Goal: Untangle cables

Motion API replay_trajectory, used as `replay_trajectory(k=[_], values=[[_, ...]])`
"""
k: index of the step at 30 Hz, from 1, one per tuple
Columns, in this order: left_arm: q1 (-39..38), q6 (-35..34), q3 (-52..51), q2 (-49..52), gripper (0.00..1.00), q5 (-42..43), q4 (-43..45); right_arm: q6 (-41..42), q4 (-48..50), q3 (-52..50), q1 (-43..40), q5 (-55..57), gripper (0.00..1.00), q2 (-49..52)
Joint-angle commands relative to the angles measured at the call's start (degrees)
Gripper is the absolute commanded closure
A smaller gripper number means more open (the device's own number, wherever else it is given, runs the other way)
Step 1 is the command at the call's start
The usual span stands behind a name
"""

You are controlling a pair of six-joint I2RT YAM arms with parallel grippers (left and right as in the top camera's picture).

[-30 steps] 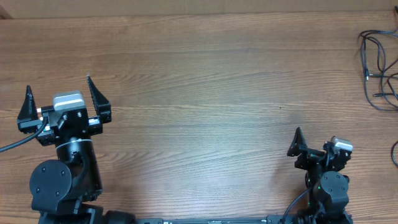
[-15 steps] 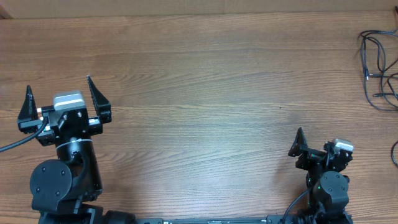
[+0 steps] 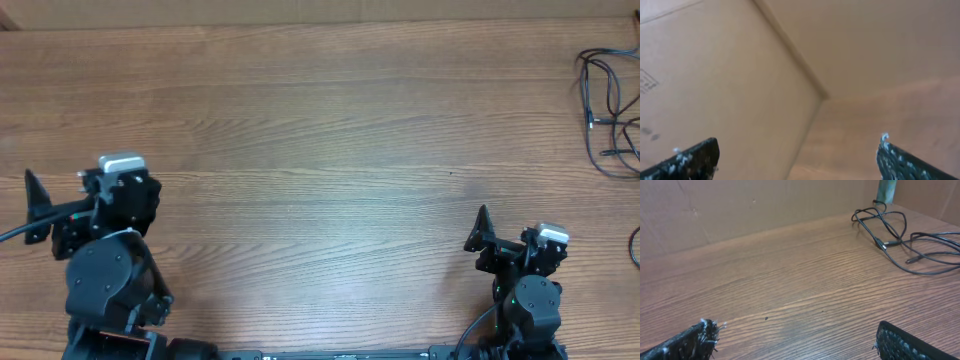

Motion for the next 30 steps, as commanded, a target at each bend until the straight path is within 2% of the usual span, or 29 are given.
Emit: replay_trajectory(k=[1, 3, 8, 12, 16, 19, 21, 26, 30], values=[[0.48, 3.02, -0.04, -0.28, 0.00, -3.61, -4.48, -0.44, -1.01, 0.00, 0.17, 0.96, 0.00, -0.24], [0.46, 1.31, -0.04, -0.17, 0.00, -0.79, -5.92, -0.44, -1.01, 0.00, 0.17, 0.96, 0.00, -0.24], [1.68, -20.35, -1.25, -0.26, 0.00, 13.60, -5.84, -0.44, -1.01, 0.00, 0.17, 0.98, 0.00, -0.24], [3.21, -33.14, -8.31, -1.90, 0.00, 23.21, 1.53, -0.44, -1.01, 0.00, 0.17, 0.98, 0.00, -0.24], [3.21, -35.76, -20.37, -6.40, 0.01, 31.04, 16.11, -0.44, -1.01, 0.00, 0.17, 0.98, 0.00, -0.24], [3.26, -37.55, -30.88, -11.06, 0.00, 32.65, 28.74, -0.44, -1.01, 0.00, 0.17, 0.98, 0.00, -0.24], [3.26, -37.55, -35.87, -13.81, 0.00, 33.86, 33.70, -0.44, -1.01, 0.00, 0.17, 0.98, 0.00, -0.24], [3.98, -37.55, -44.96, -20.00, 0.00, 34.05, 39.98, -0.44, -1.01, 0.00, 0.17, 0.96, 0.00, -0.24], [6.08, -37.51, -47.21, -23.04, 0.00, 35.56, 40.37, -0.44, -1.01, 0.00, 0.17, 0.96, 0.00, -0.24]])
